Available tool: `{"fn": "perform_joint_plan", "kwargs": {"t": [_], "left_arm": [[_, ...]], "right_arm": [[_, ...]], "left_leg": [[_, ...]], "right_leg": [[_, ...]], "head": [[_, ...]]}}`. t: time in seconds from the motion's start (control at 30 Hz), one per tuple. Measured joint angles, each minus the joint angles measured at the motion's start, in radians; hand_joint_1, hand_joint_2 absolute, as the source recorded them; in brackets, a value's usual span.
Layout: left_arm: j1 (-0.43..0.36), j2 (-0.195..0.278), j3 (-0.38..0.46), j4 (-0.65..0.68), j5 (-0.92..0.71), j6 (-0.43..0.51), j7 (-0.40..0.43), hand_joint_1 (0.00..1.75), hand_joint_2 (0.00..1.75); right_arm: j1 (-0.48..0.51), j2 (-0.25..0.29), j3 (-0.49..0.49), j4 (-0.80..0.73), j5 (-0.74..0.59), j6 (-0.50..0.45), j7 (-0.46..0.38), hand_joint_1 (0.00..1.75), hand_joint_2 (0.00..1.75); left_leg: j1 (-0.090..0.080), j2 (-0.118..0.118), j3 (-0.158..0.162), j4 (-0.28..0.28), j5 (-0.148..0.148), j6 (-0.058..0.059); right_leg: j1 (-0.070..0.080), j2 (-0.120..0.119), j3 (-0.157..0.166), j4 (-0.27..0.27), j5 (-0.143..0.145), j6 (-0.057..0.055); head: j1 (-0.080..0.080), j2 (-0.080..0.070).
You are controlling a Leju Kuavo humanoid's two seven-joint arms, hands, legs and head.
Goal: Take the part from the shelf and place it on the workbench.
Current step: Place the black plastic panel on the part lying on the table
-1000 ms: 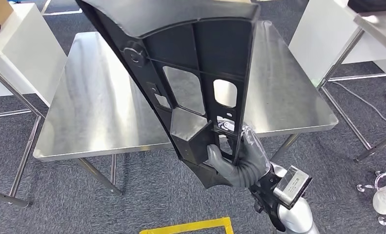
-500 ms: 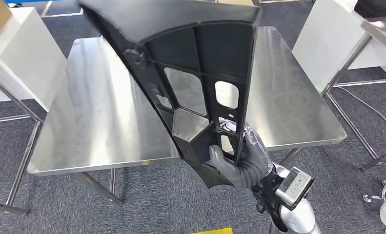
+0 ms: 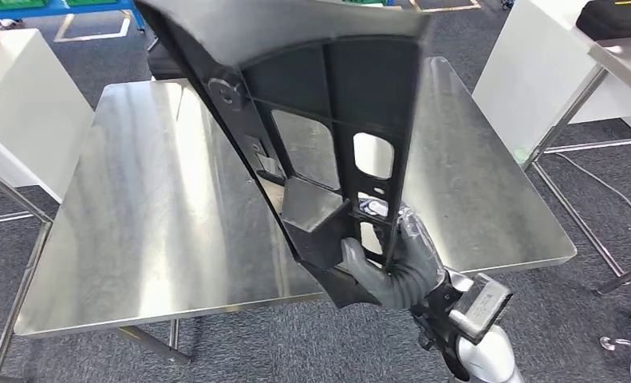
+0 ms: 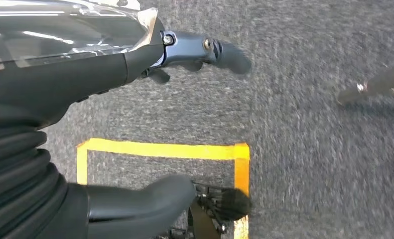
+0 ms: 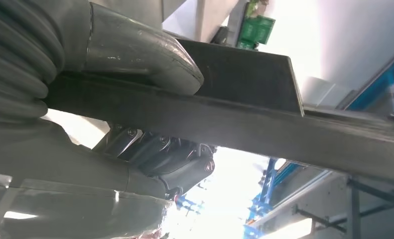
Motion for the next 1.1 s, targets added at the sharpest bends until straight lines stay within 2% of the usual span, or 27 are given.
{"fn": "perform_joint_plan", "kwargs": {"t": [0.07,0.1,0.13,0.2,0.23,0.27,0.3,0.33,0.37,0.4,0.43,0.5,0.57,0.6,0.77,0.93,1.1], "left_arm": [[-0.003,0.000,0.001,0.000,-0.004,0.005,-0.004,0.00,1.75],[-0.004,-0.001,0.001,0.000,-0.006,0.007,-0.005,0.00,1.75],[-0.005,-0.001,0.002,0.000,-0.009,0.010,-0.005,0.00,1.75],[-0.006,-0.003,0.005,0.000,-0.014,0.014,-0.003,0.00,1.75],[-0.006,-0.004,0.007,0.001,-0.017,0.016,-0.001,0.00,1.75],[-0.007,-0.006,0.008,0.001,-0.020,0.017,0.000,0.00,1.75],[-0.007,-0.007,0.009,0.001,-0.023,0.020,0.002,0.00,1.75],[-0.008,-0.008,0.010,0.002,-0.027,0.023,0.003,0.00,1.75],[-0.009,-0.008,0.012,0.002,-0.030,0.026,0.004,0.00,1.75],[-0.011,-0.009,0.014,0.002,-0.033,0.029,0.005,0.00,1.75],[-0.013,-0.008,0.015,0.002,-0.035,0.032,0.006,0.00,1.75],[-0.017,-0.008,0.018,0.004,-0.041,0.035,0.006,0.00,1.75],[-0.021,-0.008,0.021,0.007,-0.047,0.037,0.006,0.00,1.75],[-0.023,-0.008,0.023,0.008,-0.049,0.039,0.006,0.00,1.75],[-0.026,-0.008,0.025,0.012,-0.052,0.044,0.008,0.00,1.75],[-0.026,-0.009,0.025,0.016,-0.053,0.044,0.010,0.00,1.75],[-0.027,-0.010,0.030,0.018,-0.059,0.047,0.013,0.00,1.75]], "right_arm": [[-0.006,0.001,0.000,-0.001,0.001,-0.001,0.001,1.75,1.75],[-0.010,0.001,0.001,-0.001,0.002,-0.004,0.003,1.75,1.75],[-0.013,0.002,0.001,-0.001,0.006,-0.007,0.007,1.75,1.75],[-0.019,0.002,0.002,0.002,0.020,-0.017,0.018,1.75,1.75],[-0.023,0.002,0.003,0.004,0.033,-0.021,0.026,1.75,1.75],[-0.029,0.002,0.004,0.008,0.048,-0.024,0.033,1.75,1.75],[-0.039,0.002,0.007,0.012,0.062,-0.027,0.039,1.75,1.75],[-0.050,0.003,0.010,0.017,0.075,-0.030,0.045,1.75,1.75],[-0.065,0.004,0.014,0.024,0.084,-0.033,0.048,1.75,1.75],[-0.083,0.005,0.020,0.034,0.091,-0.035,0.051,1.75,1.75],[-0.104,0.007,0.027,0.046,0.097,-0.038,0.054,1.75,1.75],[-0.151,0.011,0.041,0.076,0.112,-0.051,0.061,1.75,1.75],[-0.207,0.015,0.056,0.115,0.136,-0.070,0.075,1.75,1.75],[-0.237,0.017,0.064,0.137,0.151,-0.080,0.084,1.75,1.75],[-0.327,0.023,0.086,0.215,0.188,-0.103,0.104,1.75,1.75],[-0.355,0.025,0.099,0.250,0.195,-0.108,0.105,1.75,1.75],[-0.416,0.032,0.122,0.312,0.320,-0.170,0.160,1.75,1.75]], "left_leg": [[0.005,0.000,0.012,-0.012,-0.003,0.006],[0.010,0.000,0.019,-0.018,-0.005,0.010],[0.012,0.000,0.025,-0.022,-0.008,0.014],[0.014,0.000,0.032,-0.024,-0.017,0.019],[0.015,-0.001,0.036,-0.024,-0.022,0.019],[0.015,-0.002,0.041,-0.024,-0.027,0.017],[0.017,-0.004,0.047,-0.023,-0.031,0.014],[0.019,-0.006,0.055,-0.023,-0.036,0.010],[0.018,-0.007,0.062,-0.022,-0.041,0.004],[0.017,-0.008,0.066,-0.021,-0.047,-0.003],[0.014,-0.008,0.069,-0.019,-0.052,-0.005],[0.011,-0.008,0.069,-0.016,-0.055,0.008],[0.011,-0.007,0.070,-0.018,-0.053,0.023],[0.012,-0.007,0.072,-0.020,-0.052,0.023],[0.014,-0.006,0.077,-0.028,-0.047,0.011],[0.017,-0.006,0.078,-0.031,-0.048,-0.019],[0.013,-0.006,0.076,-0.031,-0.049,-0.022]], "right_leg": [[-0.001,-0.003,0.001,0.009,-0.014,0.008],[-0.001,-0.005,-0.013,0.041,-0.029,0.010],[-0.004,-0.006,-0.043,0.095,-0.050,0.010],[-0.009,-0.007,-0.135,0.235,-0.091,0.012],[-0.013,-0.007,-0.174,0.281,-0.095,0.018],[-0.017,-0.007,-0.196,0.290,-0.082,0.029],[-0.020,-0.008,-0.196,0.258,-0.051,0.042],[-0.024,-0.008,-0.179,0.194,-0.009,0.057],[-0.025,-0.010,-0.157,0.125,0.032,0.067],[-0.027,-0.011,-0.135,0.069,0.065,0.068],[-0.029,-0.012,-0.121,0.035,0.086,0.062],[-0.030,-0.011,-0.114,0.022,0.098,0.044],[-0.026,-0.009,-0.115,0.022,0.100,0.038],[-0.025,-0.008,-0.115,0.022,0.100,0.035],[-0.019,-0.008,-0.115,0.022,0.099,0.022],[-0.017,-0.008,-0.116,0.023,0.097,0.019],[-0.018,-0.008,-0.116,0.023,0.097,0.019]], "head": [[0.001,0.000],[0.001,0.000],[0.002,0.000],[0.002,0.000],[0.002,0.000],[0.002,0.000],[0.002,0.000],[0.002,0.000],[0.003,0.000],[0.003,0.000],[0.003,0.000],[0.002,0.000],[0.001,0.000],[0.001,0.000],[0.001,0.000],[0.001,0.000],[0.001,0.000]]}}
